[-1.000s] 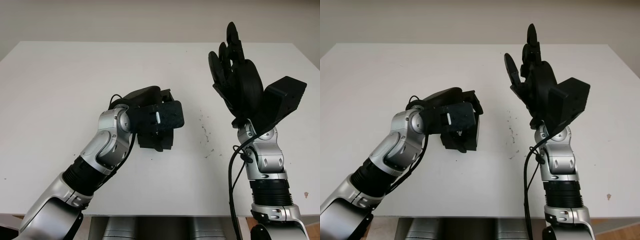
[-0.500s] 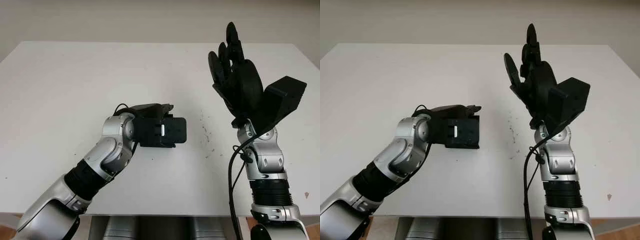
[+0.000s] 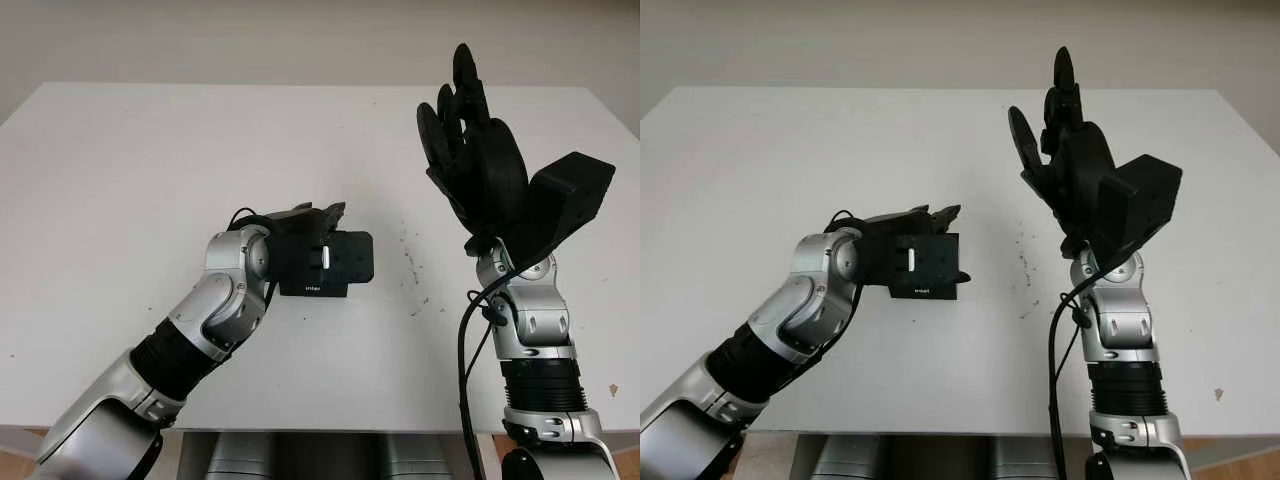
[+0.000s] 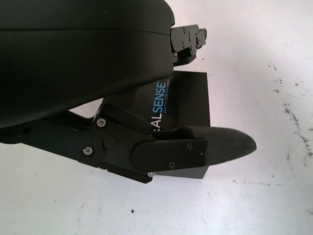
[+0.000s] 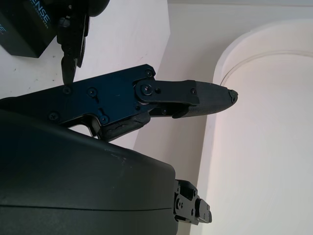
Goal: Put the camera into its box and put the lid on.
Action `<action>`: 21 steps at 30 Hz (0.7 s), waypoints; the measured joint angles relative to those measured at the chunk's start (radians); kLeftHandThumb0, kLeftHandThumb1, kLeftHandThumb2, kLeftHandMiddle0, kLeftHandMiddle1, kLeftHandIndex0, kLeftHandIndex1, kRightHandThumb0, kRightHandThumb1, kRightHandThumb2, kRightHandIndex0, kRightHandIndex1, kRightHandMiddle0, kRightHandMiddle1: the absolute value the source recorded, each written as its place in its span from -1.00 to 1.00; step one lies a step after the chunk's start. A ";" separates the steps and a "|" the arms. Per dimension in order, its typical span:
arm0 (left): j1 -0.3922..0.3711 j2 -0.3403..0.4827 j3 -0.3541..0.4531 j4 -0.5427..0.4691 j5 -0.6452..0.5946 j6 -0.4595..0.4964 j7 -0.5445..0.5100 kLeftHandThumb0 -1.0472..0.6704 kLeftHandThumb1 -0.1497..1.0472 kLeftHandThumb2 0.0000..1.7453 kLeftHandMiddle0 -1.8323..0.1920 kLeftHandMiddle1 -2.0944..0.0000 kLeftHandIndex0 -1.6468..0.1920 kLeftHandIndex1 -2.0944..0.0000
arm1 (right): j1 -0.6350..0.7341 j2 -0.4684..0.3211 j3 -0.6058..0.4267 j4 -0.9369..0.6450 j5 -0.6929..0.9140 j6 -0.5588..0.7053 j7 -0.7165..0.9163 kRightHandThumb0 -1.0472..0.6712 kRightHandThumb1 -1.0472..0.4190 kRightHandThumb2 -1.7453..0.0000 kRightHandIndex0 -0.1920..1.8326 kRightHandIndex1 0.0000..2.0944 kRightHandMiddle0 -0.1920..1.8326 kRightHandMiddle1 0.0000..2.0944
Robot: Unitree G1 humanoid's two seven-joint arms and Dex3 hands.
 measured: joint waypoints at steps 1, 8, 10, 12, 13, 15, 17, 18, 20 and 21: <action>0.008 0.001 0.008 -0.011 -0.008 0.000 0.000 -0.80 1.00 -0.31 1.00 1.00 1.00 1.00 | 0.000 0.000 0.000 0.000 0.001 0.000 0.002 -0.62 -1.00 0.55 -1.00 -1.00 -1.00 -1.00; 0.083 0.006 0.178 -0.204 -0.130 0.057 0.021 -0.75 1.00 -0.32 1.00 1.00 1.00 1.00 | 0.000 -0.003 -0.001 -0.002 0.000 0.002 0.003 -0.62 -1.00 0.55 -1.00 -1.00 -1.00 -1.00; 0.087 0.007 0.252 -0.265 -0.163 0.081 0.051 -0.71 1.00 -0.28 1.00 1.00 1.00 1.00 | 0.000 -0.005 -0.001 -0.002 -0.001 0.002 0.003 -0.63 -1.00 0.55 -1.00 -1.00 -1.00 -1.00; 0.085 0.015 0.323 -0.304 -0.193 0.085 0.090 -0.73 1.00 -0.25 1.00 1.00 1.00 1.00 | 0.001 -0.008 -0.002 -0.002 -0.002 0.002 0.002 -0.63 -1.00 0.54 -1.00 -1.00 -1.00 -1.00; 0.085 0.015 0.356 -0.312 -0.212 0.086 0.114 -0.72 1.00 -0.25 1.00 1.00 1.00 1.00 | 0.001 -0.011 -0.003 -0.002 -0.002 0.003 0.002 -0.63 -1.00 0.54 -1.00 -1.00 -1.00 -1.00; 0.084 0.009 0.414 -0.311 -0.248 0.085 0.171 -0.73 1.00 -0.24 1.00 1.00 1.00 1.00 | 0.001 -0.013 -0.003 -0.002 -0.002 0.003 0.003 -0.62 -1.00 0.53 -1.00 -1.00 -1.00 -1.00; 0.079 0.005 0.458 -0.287 -0.276 0.057 0.243 -0.69 1.00 -0.22 0.94 0.97 0.95 0.98 | 0.000 -0.013 -0.003 -0.002 -0.002 0.006 0.004 -0.62 -1.00 0.53 -1.00 -1.00 -1.00 -1.00; 0.078 0.005 0.484 -0.259 -0.297 0.012 0.286 -0.67 1.00 -0.22 0.91 0.95 0.92 0.96 | 0.000 -0.013 -0.002 -0.002 -0.002 0.010 0.005 -0.63 -1.00 0.53 -1.00 -1.00 -1.00 -1.00; 0.076 0.007 0.533 -0.206 -0.334 -0.087 0.360 -0.67 1.00 -0.20 0.91 0.96 0.89 0.95 | 0.000 -0.013 -0.002 -0.001 -0.002 0.020 0.006 -0.63 -1.00 0.53 -1.00 -1.00 -1.00 -1.00; 0.074 0.009 0.548 -0.181 -0.345 -0.120 0.394 -0.68 1.00 -0.19 0.94 0.96 0.89 0.95 | 0.000 -0.013 -0.002 0.000 -0.002 0.023 0.006 -0.62 -1.00 0.53 -1.00 -1.00 -1.00 -1.00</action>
